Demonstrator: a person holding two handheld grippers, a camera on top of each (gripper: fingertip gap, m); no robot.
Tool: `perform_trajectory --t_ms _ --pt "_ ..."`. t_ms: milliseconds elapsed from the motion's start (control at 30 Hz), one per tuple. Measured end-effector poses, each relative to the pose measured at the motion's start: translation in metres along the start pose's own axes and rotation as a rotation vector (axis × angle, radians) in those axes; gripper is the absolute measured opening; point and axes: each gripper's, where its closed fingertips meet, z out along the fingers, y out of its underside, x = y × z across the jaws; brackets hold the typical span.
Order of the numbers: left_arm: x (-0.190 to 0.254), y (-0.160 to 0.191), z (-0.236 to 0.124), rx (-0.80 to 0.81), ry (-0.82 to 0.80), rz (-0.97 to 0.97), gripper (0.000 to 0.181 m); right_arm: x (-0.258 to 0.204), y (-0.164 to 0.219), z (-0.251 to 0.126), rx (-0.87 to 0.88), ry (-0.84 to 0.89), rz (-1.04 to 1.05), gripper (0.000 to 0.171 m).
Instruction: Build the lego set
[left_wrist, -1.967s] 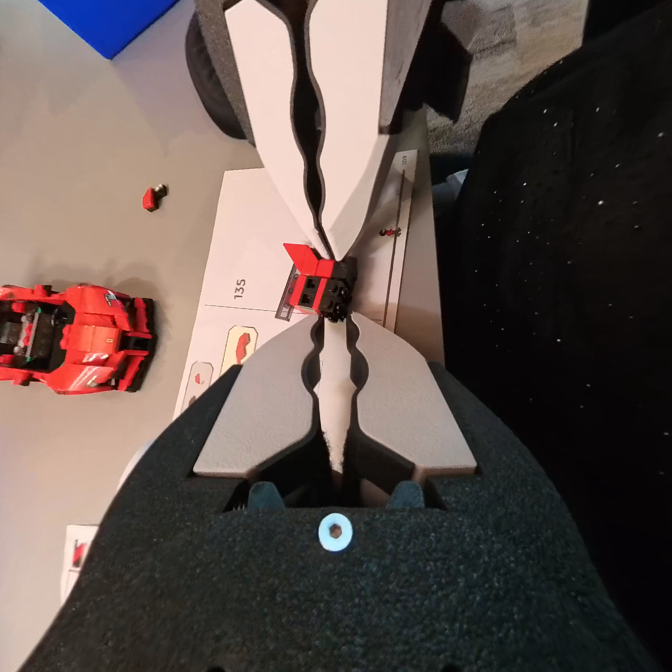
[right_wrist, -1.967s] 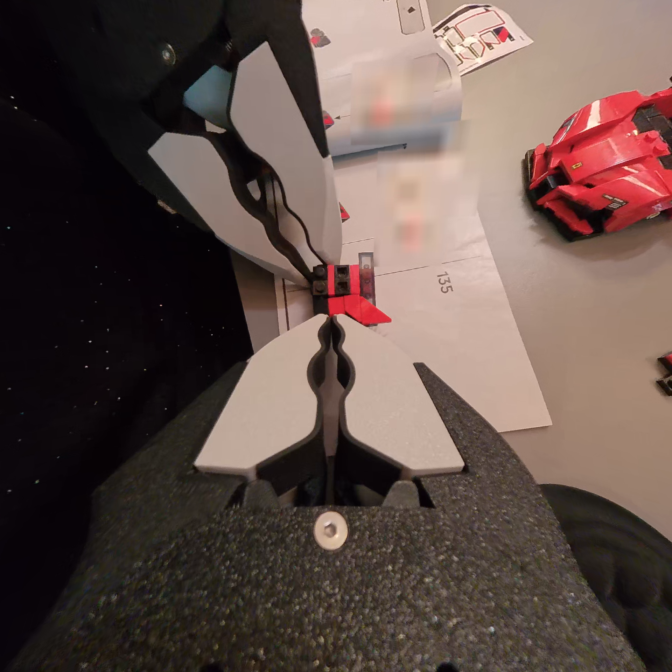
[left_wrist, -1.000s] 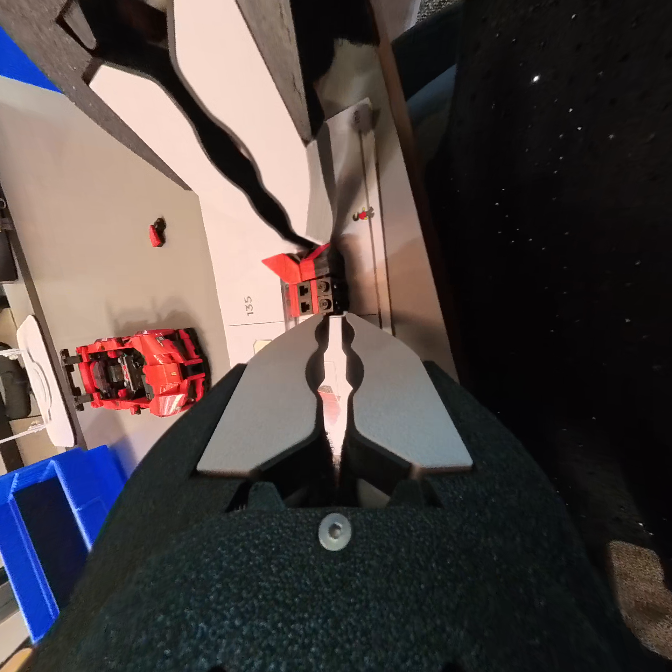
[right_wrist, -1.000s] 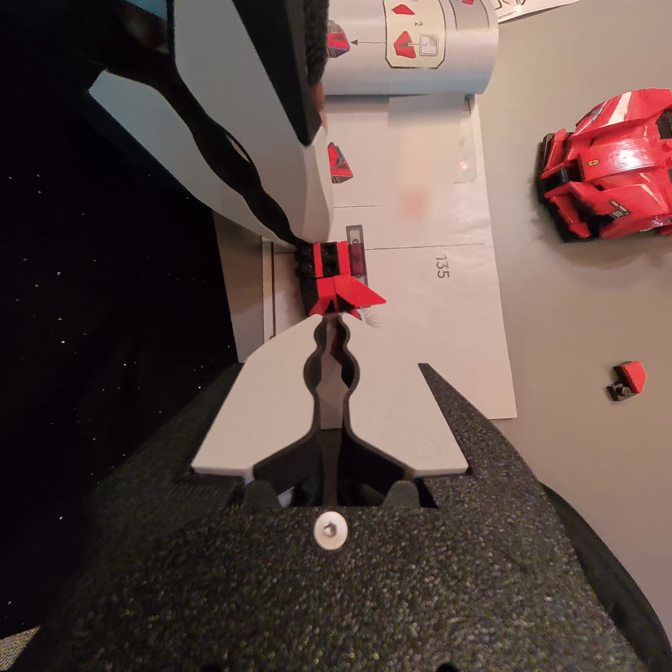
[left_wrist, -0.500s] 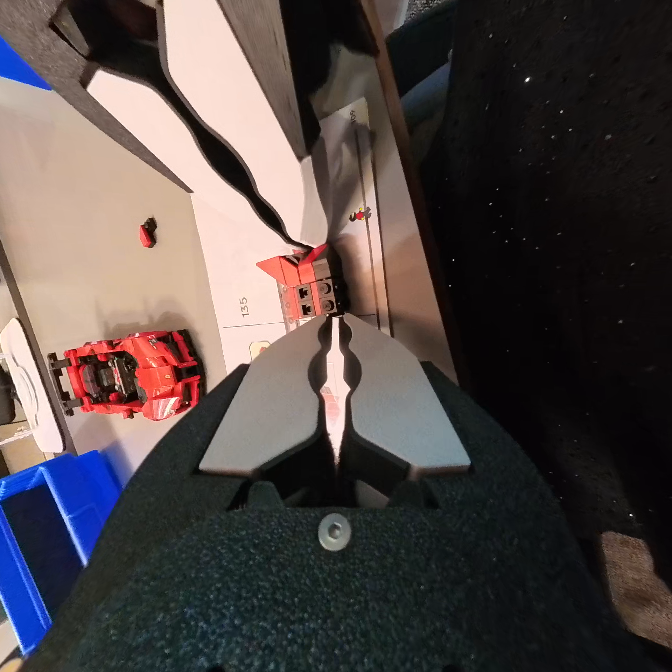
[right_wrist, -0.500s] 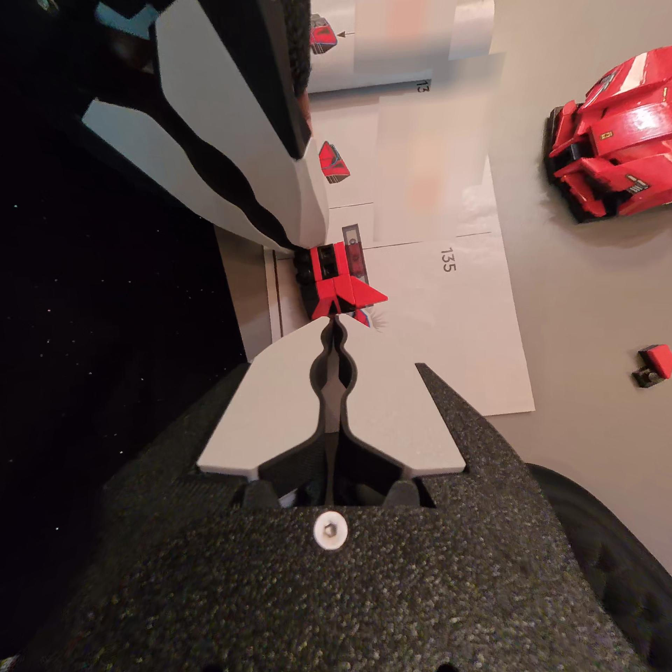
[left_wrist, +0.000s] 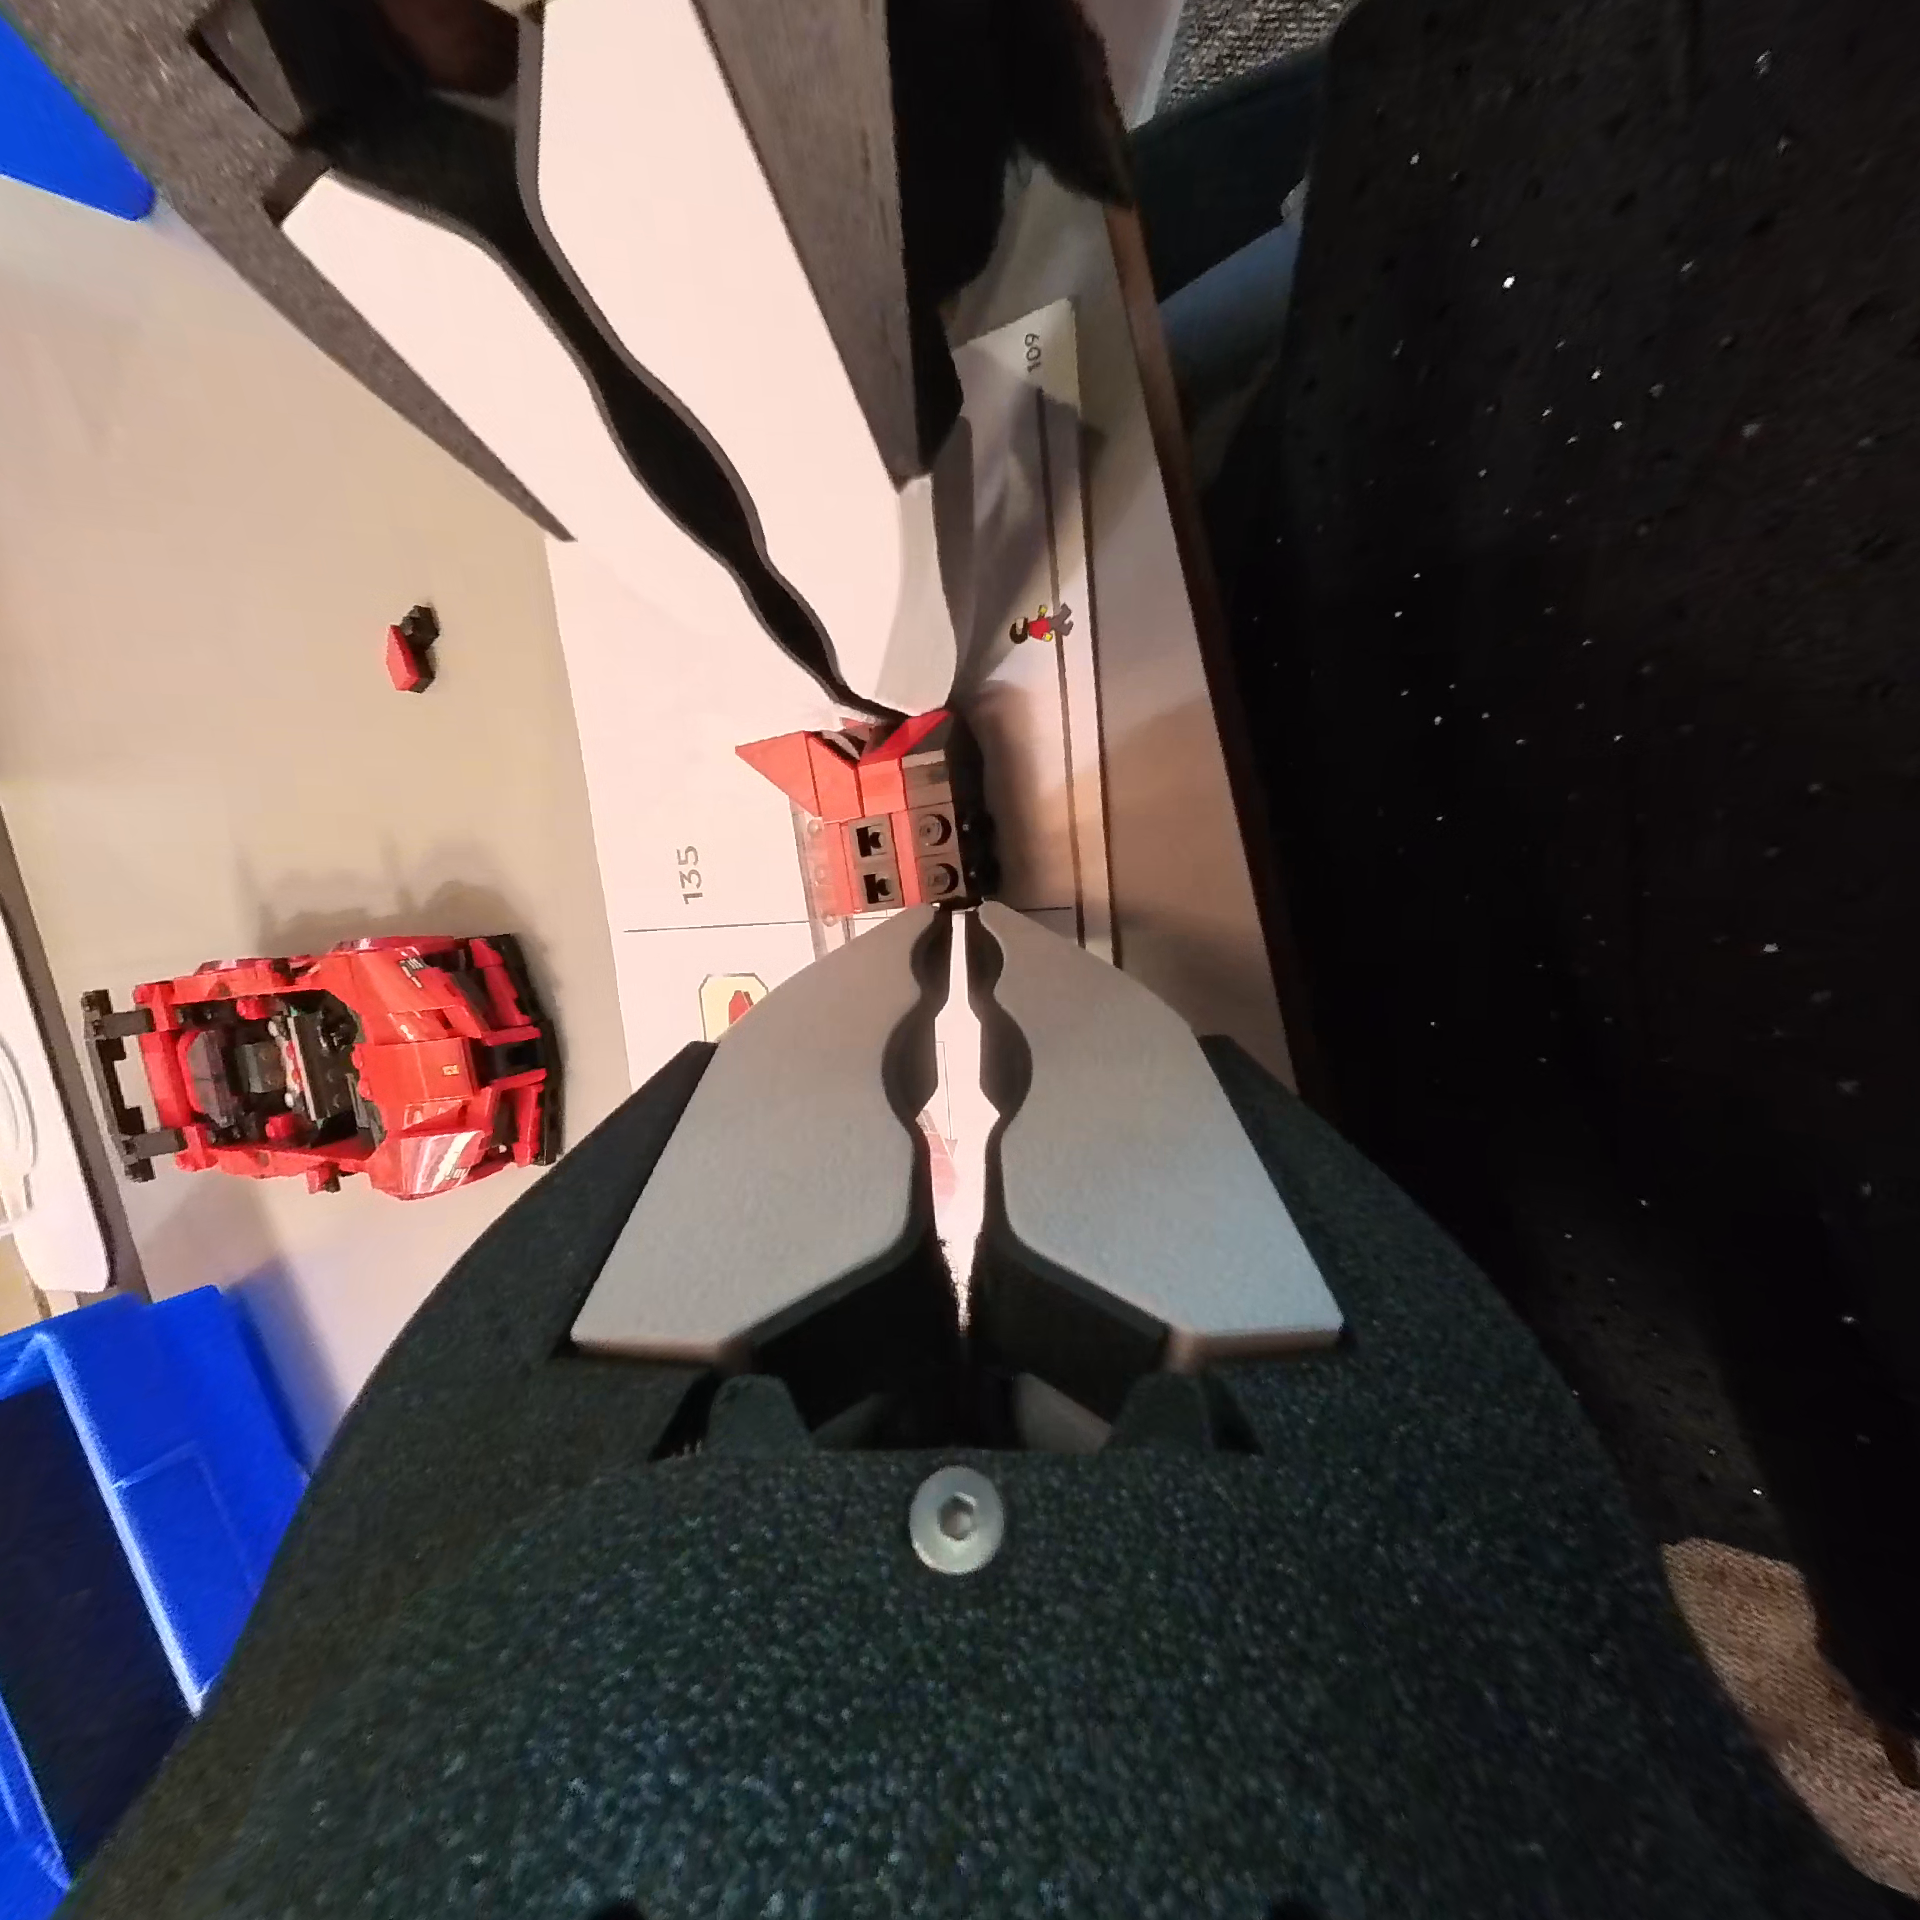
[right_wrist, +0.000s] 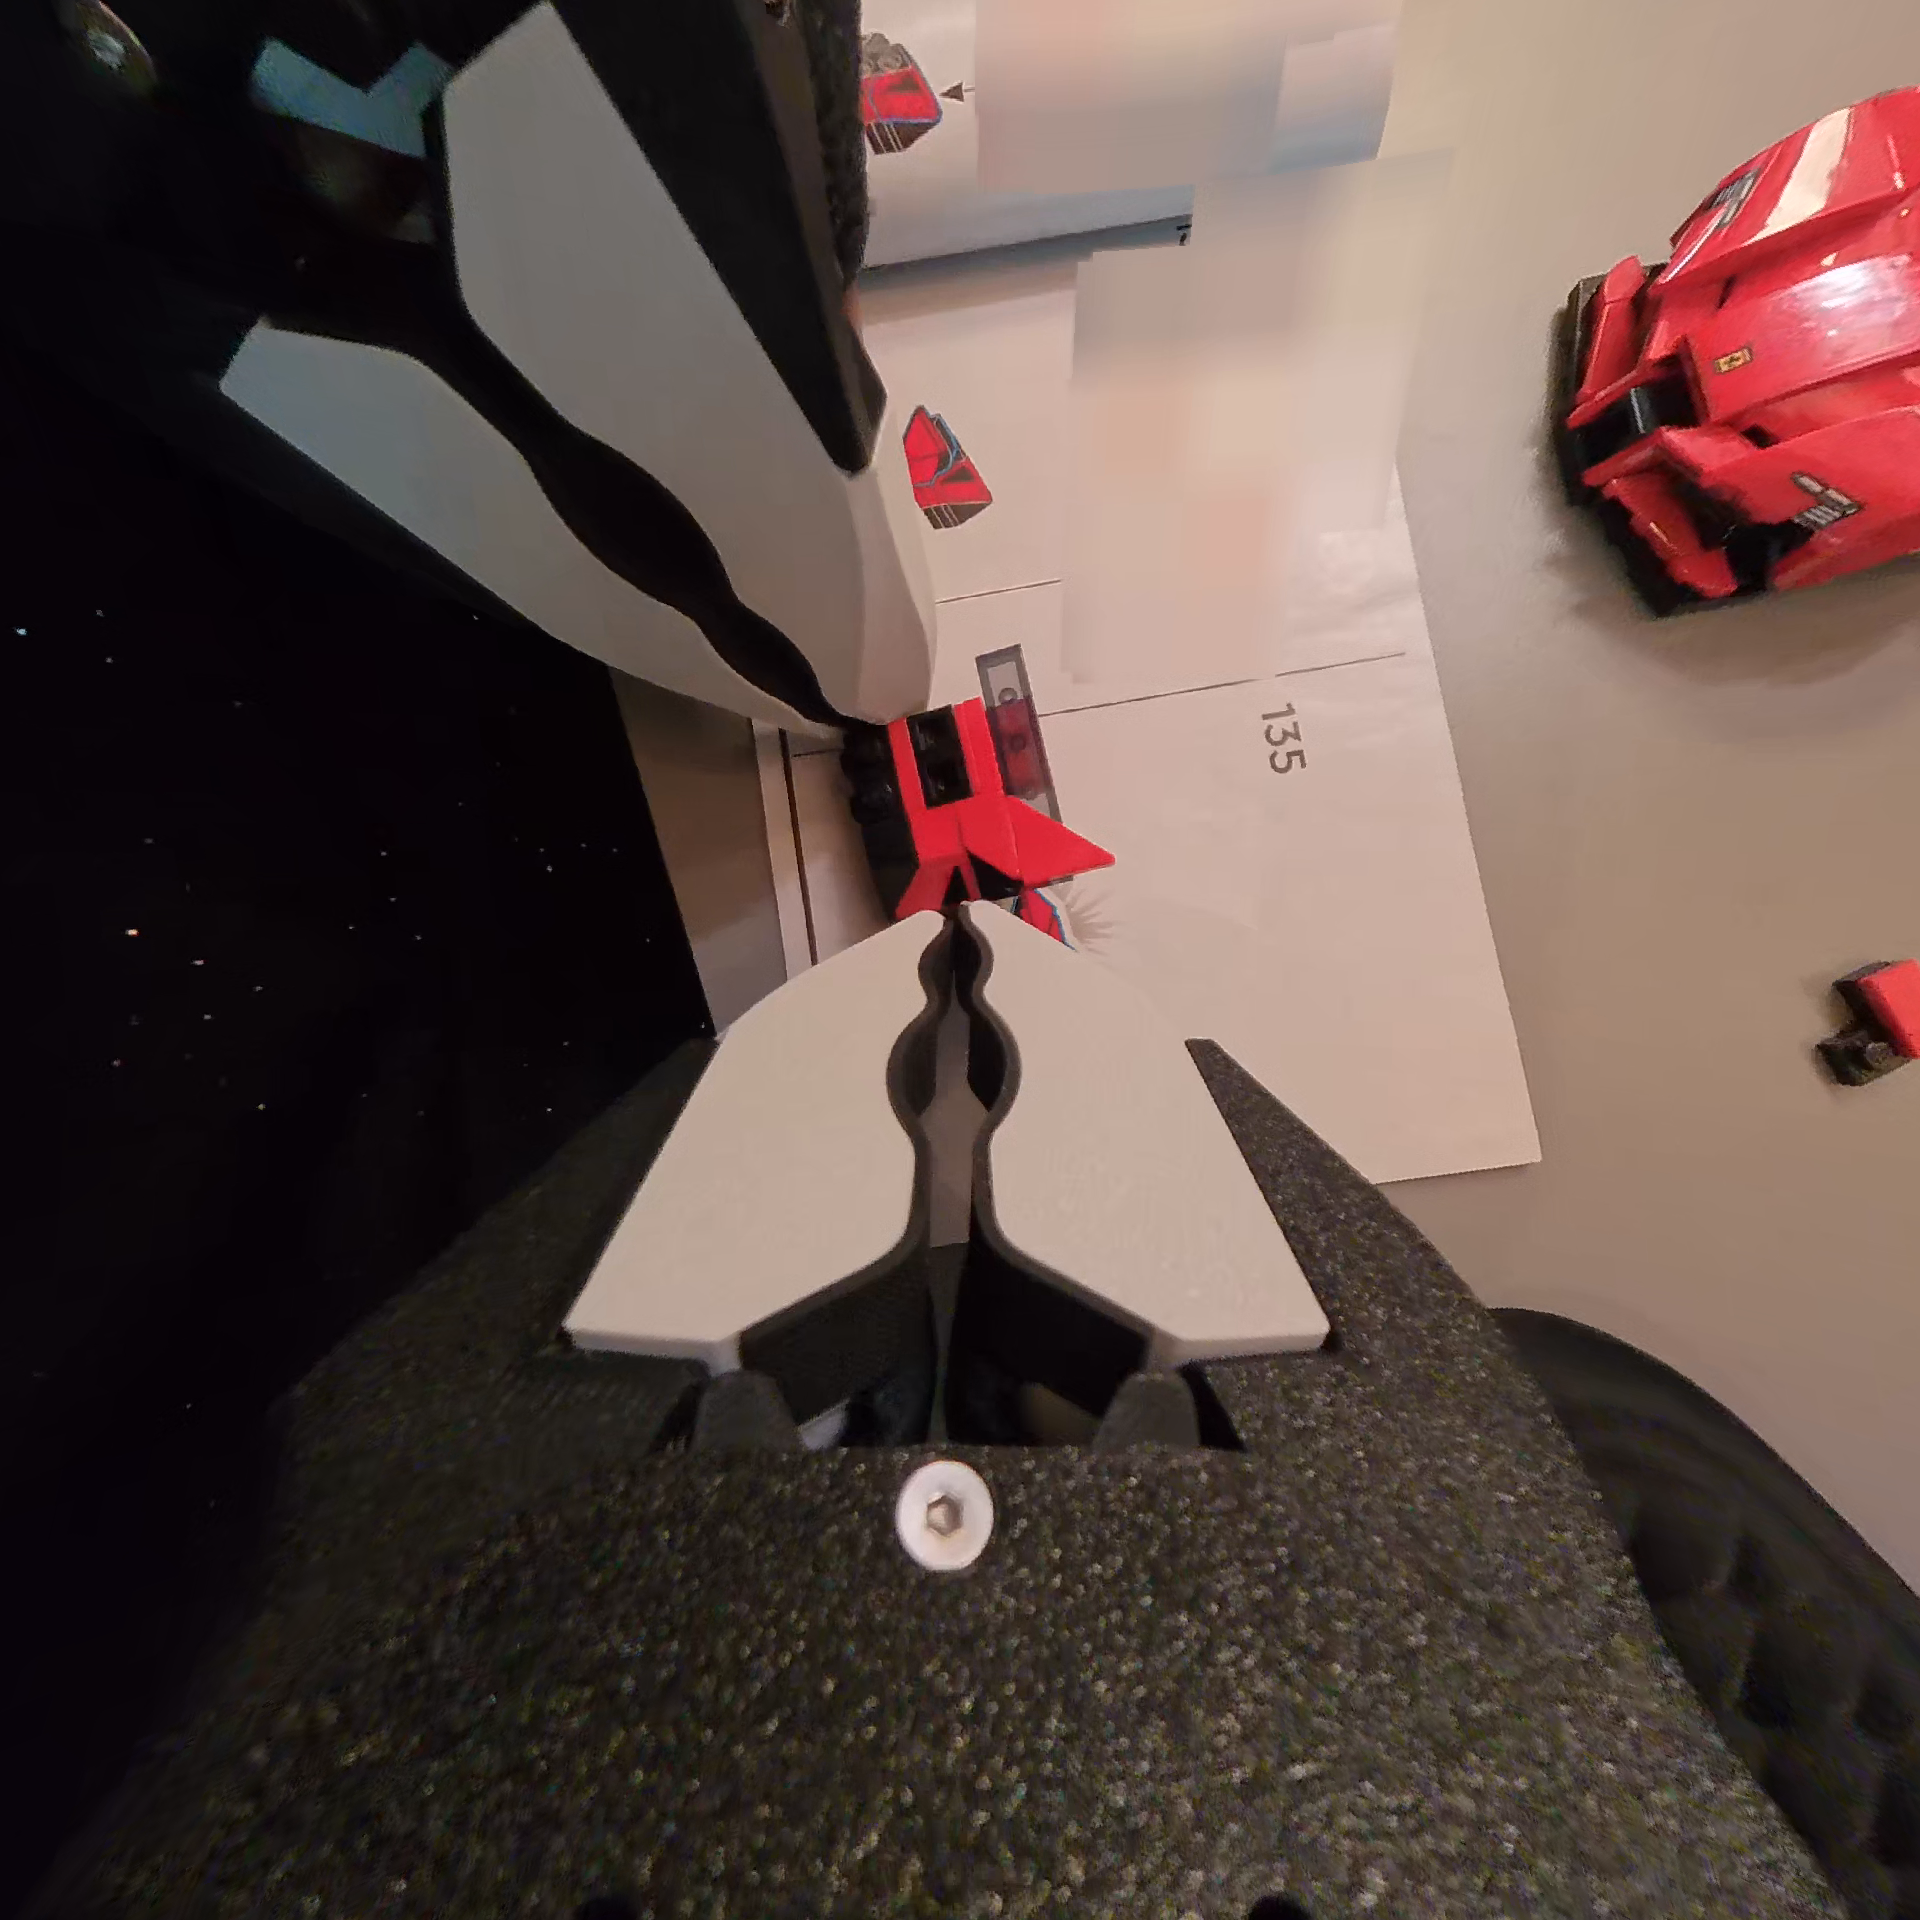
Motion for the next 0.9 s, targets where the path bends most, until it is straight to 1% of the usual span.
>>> perform_trajectory --t_ms 233,400,433,467,567,633,733,800,900 --pt "0.000 0.000 0.000 -0.022 -0.027 0.025 0.002 0.000 0.000 0.000 -0.018 0.010 -0.050 0.000" --pt "-0.001 0.003 -0.001 -0.084 -0.060 0.031 0.003 0.001 0.002 0.000 0.000 -0.011 -0.077 0.000" --pt "-0.002 0.003 -0.001 -0.085 -0.062 0.015 0.004 0.000 0.002 -0.001 0.005 -0.020 -0.080 0.007" --pt "-0.003 0.003 -0.001 -0.081 -0.071 0.002 0.008 0.001 0.004 -0.004 0.003 -0.015 -0.079 0.010" --pt "-0.004 0.007 -0.006 -0.050 -0.065 -0.054 0.021 0.009 0.011 -0.017 0.008 0.014 -0.056 0.015" --pt "0.000 0.013 -0.011 -0.028 -0.022 -0.107 0.023 0.011 0.013 -0.028 0.042 0.016 -0.018 0.016" --pt "0.005 0.019 -0.017 0.023 0.034 -0.186 0.027 0.014 0.018 -0.042 0.061 0.030 0.027 0.021" --pt "0.007 0.019 -0.020 0.066 0.061 -0.233 0.033 0.016 0.020 -0.049 0.072 0.047 0.048 0.026" --pt "0.009 0.013 -0.022 0.141 0.100 -0.301 0.034 0.012 0.018 -0.049 0.089 0.034 0.076 0.028"
